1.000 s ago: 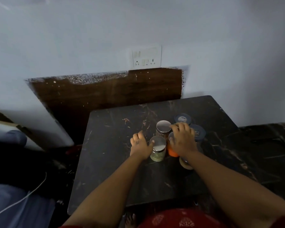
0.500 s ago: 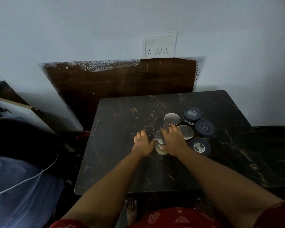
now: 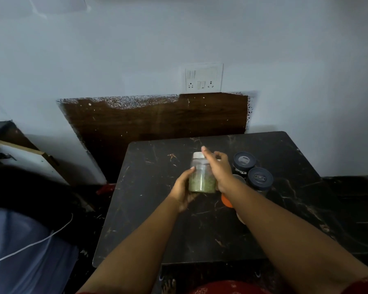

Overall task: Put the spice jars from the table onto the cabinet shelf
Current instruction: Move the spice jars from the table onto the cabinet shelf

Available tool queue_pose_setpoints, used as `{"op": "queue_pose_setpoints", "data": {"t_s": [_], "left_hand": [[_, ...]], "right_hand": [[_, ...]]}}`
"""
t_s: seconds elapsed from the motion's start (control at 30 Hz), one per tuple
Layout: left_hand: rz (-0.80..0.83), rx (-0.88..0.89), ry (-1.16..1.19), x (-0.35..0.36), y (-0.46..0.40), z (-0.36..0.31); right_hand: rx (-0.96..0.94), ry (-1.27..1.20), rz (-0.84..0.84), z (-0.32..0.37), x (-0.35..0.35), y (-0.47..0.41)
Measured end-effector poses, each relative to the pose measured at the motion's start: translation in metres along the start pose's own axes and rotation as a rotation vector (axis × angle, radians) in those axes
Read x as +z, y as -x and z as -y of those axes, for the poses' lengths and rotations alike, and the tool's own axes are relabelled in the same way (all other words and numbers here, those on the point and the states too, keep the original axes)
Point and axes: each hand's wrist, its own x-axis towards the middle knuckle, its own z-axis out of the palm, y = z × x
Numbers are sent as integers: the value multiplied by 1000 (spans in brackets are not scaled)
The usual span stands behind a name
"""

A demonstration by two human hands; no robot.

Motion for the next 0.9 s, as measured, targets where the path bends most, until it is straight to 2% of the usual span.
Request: {"op": "queue_pose_setpoints", "data": {"t_s": [0.1, 0.37, 0.47, 0.6, 0.73, 0.9], "left_hand": [[13, -2, 25, 14, 1, -6], [-89, -110, 127, 11, -5, -3], [-103, -135, 159, 9, -9, -7], [-40, -103, 202, 18, -8, -17], [4, -112, 178, 27, -7, -20], [-105, -84, 165, 26, -10, -16]], "right_hand": [[88, -134, 66, 0, -1, 0], [163, -75, 243, 5, -13, 18], [160, -147, 212, 7, -11, 20], [146, -214, 106, 1, -6, 19], [156, -140, 33, -2, -8, 15], [119, -154, 12, 7, -18, 19]]}}
